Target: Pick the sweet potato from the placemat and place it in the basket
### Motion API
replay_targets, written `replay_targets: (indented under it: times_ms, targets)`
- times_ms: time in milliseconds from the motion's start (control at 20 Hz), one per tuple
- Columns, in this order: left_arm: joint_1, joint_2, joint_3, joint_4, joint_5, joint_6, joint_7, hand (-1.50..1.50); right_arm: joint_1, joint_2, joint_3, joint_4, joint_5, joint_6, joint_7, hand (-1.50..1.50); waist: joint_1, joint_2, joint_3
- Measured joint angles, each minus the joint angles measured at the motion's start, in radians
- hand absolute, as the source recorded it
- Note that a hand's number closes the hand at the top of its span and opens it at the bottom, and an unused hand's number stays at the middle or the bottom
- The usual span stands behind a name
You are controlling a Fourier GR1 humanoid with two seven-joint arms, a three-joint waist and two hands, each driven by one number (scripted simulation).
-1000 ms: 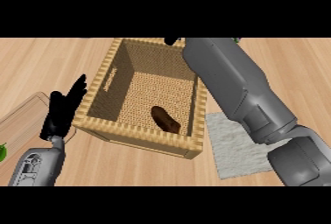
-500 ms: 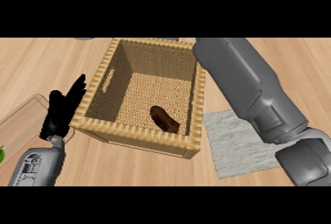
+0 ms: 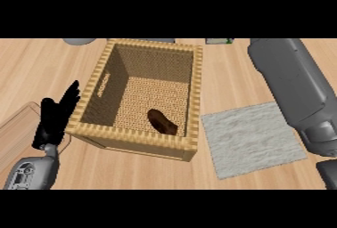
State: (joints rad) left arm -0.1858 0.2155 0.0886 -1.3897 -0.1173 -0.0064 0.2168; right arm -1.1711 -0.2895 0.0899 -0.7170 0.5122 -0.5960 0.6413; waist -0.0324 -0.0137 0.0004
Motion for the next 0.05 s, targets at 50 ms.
replay_targets:
  times_ms: [50]
  targets:
    - [0.002,0.007,0.008,0.006,0.006,-0.007,-0.007,0.0,0.033,-0.023,-0.003,-0.049,-0.012,0.023,0.003,-1.5,-0.005,-0.001,0.0]
